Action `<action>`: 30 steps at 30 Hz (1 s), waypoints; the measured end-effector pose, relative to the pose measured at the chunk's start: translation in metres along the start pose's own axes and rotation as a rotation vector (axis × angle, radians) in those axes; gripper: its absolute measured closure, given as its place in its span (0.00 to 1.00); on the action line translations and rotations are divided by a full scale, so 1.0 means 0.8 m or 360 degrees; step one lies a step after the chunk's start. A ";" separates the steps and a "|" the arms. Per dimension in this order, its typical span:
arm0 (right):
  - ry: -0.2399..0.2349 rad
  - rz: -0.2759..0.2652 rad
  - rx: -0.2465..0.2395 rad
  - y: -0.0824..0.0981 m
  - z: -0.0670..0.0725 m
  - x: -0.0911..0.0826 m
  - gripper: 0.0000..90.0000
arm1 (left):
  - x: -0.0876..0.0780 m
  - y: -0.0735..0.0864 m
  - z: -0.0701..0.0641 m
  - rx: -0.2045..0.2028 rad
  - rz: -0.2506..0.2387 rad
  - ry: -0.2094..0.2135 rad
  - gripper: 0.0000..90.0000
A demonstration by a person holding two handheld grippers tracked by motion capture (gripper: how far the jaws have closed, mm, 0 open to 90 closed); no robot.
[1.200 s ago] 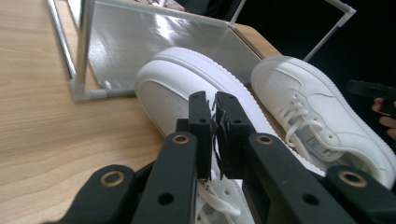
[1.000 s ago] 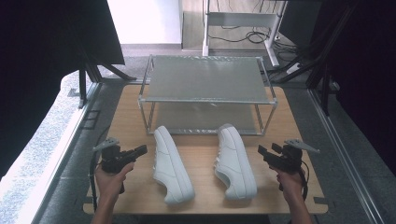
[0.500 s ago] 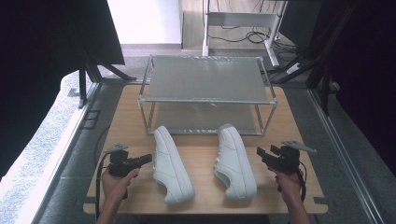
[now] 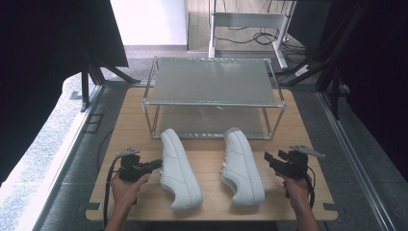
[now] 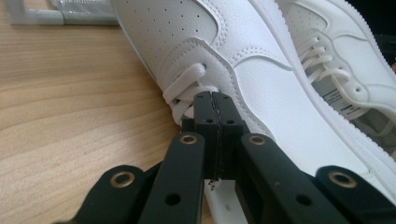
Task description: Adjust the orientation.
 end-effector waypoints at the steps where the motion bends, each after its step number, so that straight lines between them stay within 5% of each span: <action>1: 0.0002 -0.0007 0.0004 0.000 -0.001 0.000 0.39 | 0.000 -0.001 0.000 -0.0004 -0.0004 0.0005 1.00; 9: 0.0007 -0.0029 0.0024 -0.002 -0.005 -0.005 0.39 | 0.007 -0.011 -0.005 -0.0024 -0.0011 -0.0013 1.00; 15: 0.0011 -0.0040 0.0031 -0.003 -0.007 -0.008 0.39 | 0.022 -0.026 -0.016 0.0023 0.0002 0.0003 1.00; 21: 0.0021 -0.0044 0.0040 -0.003 -0.010 -0.009 0.39 | 0.043 -0.044 -0.032 0.0002 -0.0001 0.0119 1.00; 27: 0.0029 -0.0042 0.0050 -0.001 -0.013 -0.010 0.39 | 0.071 -0.074 -0.069 0.0126 0.0071 0.0137 1.00; 29: 0.0032 -0.0043 0.0051 -0.001 -0.014 -0.010 0.39 | 0.079 -0.081 -0.082 0.0176 0.0101 0.0112 0.99; 30: 0.0034 -0.0043 0.0053 -0.001 -0.015 -0.011 0.39 | 0.089 -0.083 -0.092 0.0269 0.0188 0.0031 0.99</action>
Point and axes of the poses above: each handheld gripper's, and its own axes: x roughly forward along the jaws, y roughly out of its underside, z roughly to its left, the point moved 2 cm from there along x, roughly forward along the jaws, and after that the axes turned 12 degrees about -y, right-handed, at the moved point
